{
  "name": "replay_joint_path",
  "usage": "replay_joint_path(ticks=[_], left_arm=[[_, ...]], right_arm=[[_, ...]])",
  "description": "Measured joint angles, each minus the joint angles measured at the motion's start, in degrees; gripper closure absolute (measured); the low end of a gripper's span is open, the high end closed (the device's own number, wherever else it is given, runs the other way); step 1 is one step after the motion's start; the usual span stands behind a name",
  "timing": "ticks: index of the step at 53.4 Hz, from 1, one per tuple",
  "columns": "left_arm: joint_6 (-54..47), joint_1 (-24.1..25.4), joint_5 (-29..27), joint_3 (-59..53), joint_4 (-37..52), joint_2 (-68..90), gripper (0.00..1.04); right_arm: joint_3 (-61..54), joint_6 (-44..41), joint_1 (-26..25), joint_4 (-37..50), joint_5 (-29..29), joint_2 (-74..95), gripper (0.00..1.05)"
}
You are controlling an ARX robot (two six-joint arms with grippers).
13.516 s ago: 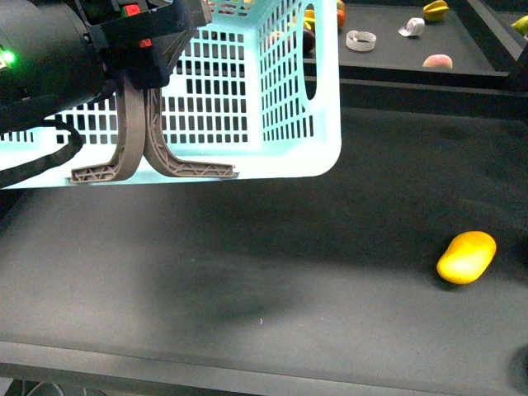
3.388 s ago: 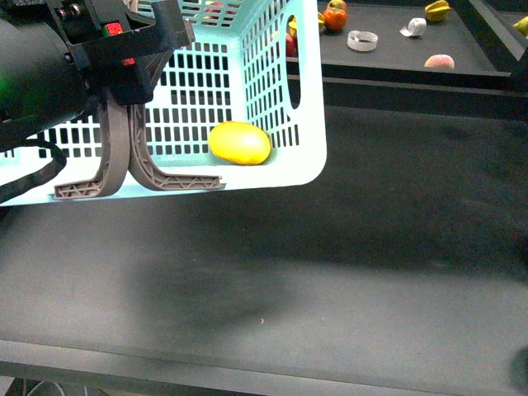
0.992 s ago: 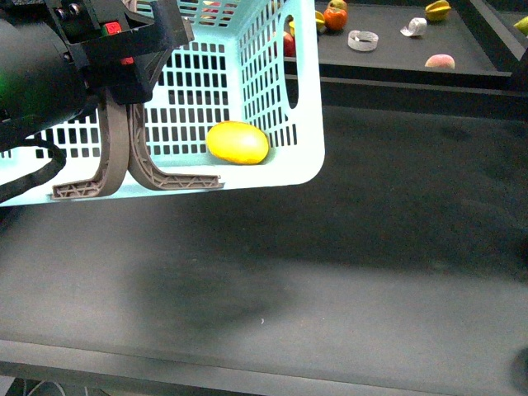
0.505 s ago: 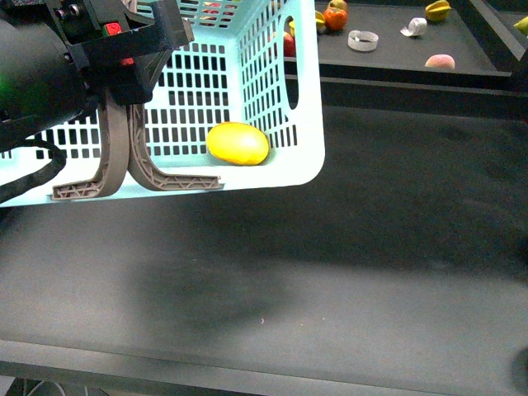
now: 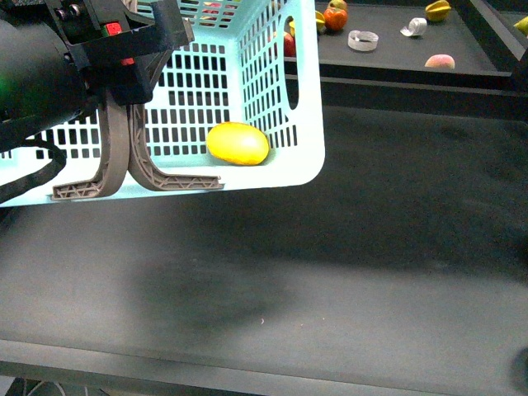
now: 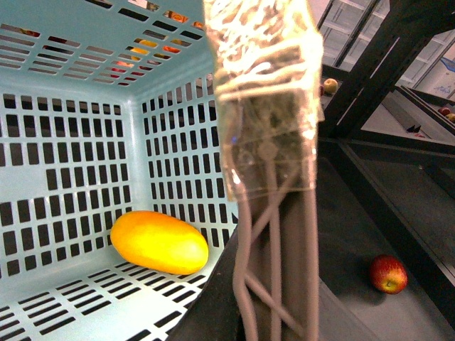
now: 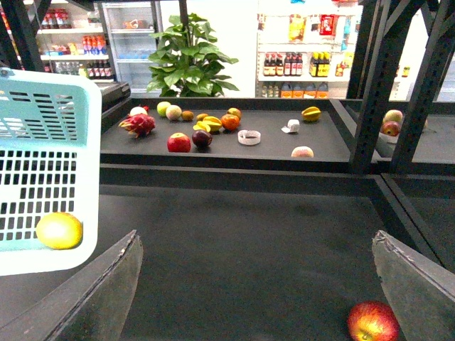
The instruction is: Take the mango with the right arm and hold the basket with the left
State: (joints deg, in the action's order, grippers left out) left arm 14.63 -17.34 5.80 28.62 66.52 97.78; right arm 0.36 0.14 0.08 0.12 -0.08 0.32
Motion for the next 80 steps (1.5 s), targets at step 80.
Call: replay_joint_path(ticks=[80], left_arm=[[58.3,11.4,-29.4,50.1,-39.3,31.5,0.99]], right_arm=[[0.0,0.0,0.0,0.0,0.0,-0.1,0.08]])
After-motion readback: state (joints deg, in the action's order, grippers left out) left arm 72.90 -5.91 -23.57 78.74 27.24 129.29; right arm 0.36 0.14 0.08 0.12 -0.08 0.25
